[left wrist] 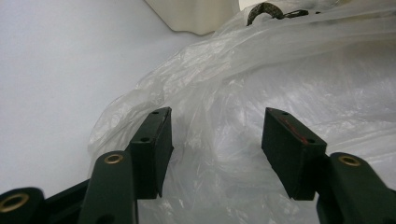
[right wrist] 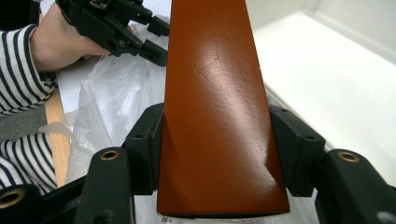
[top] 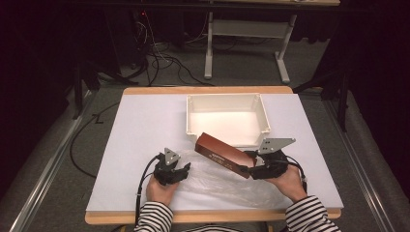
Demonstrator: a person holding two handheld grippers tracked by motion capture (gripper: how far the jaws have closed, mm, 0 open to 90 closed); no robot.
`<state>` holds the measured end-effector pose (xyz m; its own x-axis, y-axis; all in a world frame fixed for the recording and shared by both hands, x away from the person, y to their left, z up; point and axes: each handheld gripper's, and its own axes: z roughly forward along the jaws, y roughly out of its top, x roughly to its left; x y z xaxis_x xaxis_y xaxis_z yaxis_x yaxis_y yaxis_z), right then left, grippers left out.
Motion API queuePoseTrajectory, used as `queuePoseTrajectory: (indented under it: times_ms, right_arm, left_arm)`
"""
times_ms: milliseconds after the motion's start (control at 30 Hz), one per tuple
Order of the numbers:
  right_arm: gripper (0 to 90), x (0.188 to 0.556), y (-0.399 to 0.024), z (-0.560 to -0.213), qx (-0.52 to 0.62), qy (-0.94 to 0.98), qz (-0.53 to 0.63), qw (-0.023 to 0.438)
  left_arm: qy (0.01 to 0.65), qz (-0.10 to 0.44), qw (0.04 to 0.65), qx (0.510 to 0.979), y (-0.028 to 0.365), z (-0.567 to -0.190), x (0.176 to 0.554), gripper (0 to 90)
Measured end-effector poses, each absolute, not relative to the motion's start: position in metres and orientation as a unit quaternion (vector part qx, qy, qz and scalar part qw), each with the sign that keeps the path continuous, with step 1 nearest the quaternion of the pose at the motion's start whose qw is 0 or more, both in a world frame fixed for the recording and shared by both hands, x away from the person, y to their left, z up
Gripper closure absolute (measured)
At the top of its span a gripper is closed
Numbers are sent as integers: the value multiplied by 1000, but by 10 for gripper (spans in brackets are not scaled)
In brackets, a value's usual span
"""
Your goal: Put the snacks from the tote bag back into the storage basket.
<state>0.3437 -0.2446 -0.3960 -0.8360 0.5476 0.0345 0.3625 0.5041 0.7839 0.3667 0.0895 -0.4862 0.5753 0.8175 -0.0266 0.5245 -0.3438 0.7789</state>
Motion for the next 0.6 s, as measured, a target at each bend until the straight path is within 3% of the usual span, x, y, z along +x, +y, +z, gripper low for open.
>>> queuePoseTrajectory:
  times_ms: [600]
  right_arm:
    - [426, 369, -251, -380, 299, 847, 426, 112]
  left_arm:
    - [410, 202, 401, 794, 90, -485, 362, 406]
